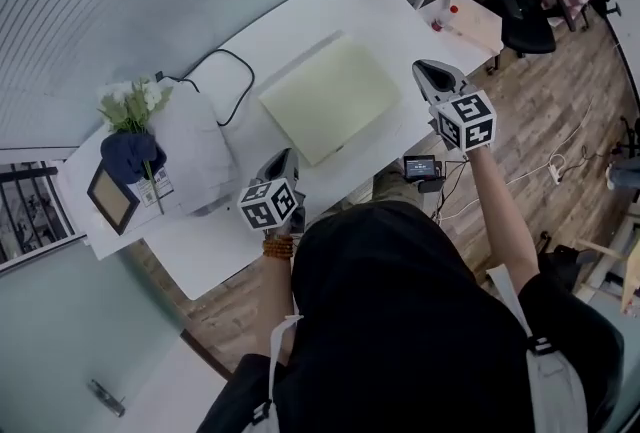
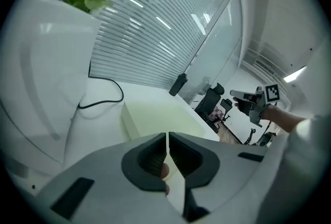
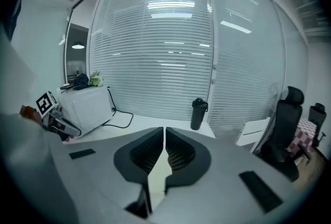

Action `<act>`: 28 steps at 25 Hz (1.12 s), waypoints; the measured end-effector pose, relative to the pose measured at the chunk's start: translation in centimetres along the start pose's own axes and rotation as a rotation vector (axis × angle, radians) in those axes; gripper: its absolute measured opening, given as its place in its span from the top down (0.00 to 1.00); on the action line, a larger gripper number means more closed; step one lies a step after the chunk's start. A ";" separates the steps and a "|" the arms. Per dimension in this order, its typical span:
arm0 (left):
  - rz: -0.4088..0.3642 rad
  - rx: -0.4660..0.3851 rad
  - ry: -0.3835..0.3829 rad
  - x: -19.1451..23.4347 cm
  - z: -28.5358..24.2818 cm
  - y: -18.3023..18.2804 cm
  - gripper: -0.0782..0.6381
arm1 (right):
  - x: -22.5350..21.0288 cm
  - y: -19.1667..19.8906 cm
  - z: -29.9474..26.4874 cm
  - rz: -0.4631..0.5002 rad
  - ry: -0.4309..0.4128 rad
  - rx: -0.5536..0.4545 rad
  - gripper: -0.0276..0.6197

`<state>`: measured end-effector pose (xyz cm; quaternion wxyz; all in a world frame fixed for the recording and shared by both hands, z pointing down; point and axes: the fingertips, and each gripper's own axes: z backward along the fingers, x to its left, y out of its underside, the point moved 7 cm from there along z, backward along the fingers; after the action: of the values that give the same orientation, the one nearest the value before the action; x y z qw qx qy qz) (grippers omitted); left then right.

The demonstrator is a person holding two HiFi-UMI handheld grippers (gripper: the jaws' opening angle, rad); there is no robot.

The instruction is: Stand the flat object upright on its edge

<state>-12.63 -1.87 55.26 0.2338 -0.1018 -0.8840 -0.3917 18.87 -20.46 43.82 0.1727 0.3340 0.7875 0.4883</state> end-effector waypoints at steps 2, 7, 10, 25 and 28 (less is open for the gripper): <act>0.045 0.014 -0.012 1.2 -0.9 0.5 0.88 | -0.5 1.3 -3.1 -0.011 -0.057 0.040 0.94; 0.179 0.049 0.000 2.2 -2.2 1.8 0.77 | -1.7 5.9 -8.6 -0.091 -0.167 0.168 0.94; 0.223 0.073 0.010 2.5 -2.8 2.4 0.71 | -1.8 8.4 -10.6 -0.138 -0.235 0.255 0.84; 0.244 0.227 -0.022 3.6 -7.4 4.2 0.70 | -1.9 15.1 -14.2 -0.187 -0.298 0.484 0.69; 0.257 0.226 -0.018 3.8 -7.5 4.3 0.70 | -2.1 15.5 -14.7 -0.222 -0.313 0.496 0.68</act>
<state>-11.87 -4.56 64.30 0.2838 -0.1907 -0.9043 -0.2555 17.13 -26.88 64.23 0.2573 0.3488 0.8782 0.2023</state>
